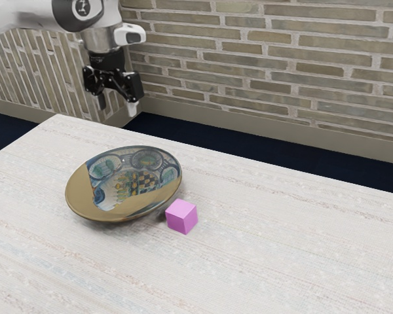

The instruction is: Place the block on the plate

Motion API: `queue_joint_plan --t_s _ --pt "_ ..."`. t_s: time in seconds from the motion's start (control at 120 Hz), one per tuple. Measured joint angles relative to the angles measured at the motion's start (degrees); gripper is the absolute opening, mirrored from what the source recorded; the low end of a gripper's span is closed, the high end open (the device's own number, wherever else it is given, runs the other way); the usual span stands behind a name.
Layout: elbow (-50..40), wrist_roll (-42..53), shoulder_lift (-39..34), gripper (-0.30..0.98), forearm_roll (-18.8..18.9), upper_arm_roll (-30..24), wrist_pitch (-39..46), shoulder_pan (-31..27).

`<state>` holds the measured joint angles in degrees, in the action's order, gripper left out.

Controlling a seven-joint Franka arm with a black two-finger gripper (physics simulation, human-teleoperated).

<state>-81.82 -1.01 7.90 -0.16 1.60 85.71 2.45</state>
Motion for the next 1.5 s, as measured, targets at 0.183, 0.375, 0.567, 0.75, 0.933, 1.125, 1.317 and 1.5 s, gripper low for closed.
queue_joint_plan --t_s 0.183,0.375,0.567,0.75,0.933,1.125,1.317,1.5 --pt "-0.4 -1.6 1.4 0.69 -0.3 -0.2 2.0 -0.1" --pt "-2.5 -17.2 1.5 0.69 -4.3 -0.9 2.8 0.1" --pt "-12.3 -35.0 2.5 0.69 -9.4 -0.7 8.3 0.2" --pt "-20.6 -49.8 2.8 0.69 -13.1 0.0 17.8 0.1" --pt "-18.7 -61.3 7.8 0.69 -14.6 0.4 23.1 2.1" --pt "-14.9 -70.2 13.2 0.69 -15.3 13.5 23.4 14.0" --pt "-14.9 -76.7 14.7 0.69 -17.8 15.7 23.9 17.3" --pt "-15.2 -81.3 15.9 0.69 -18.8 15.8 25.3 17.8"
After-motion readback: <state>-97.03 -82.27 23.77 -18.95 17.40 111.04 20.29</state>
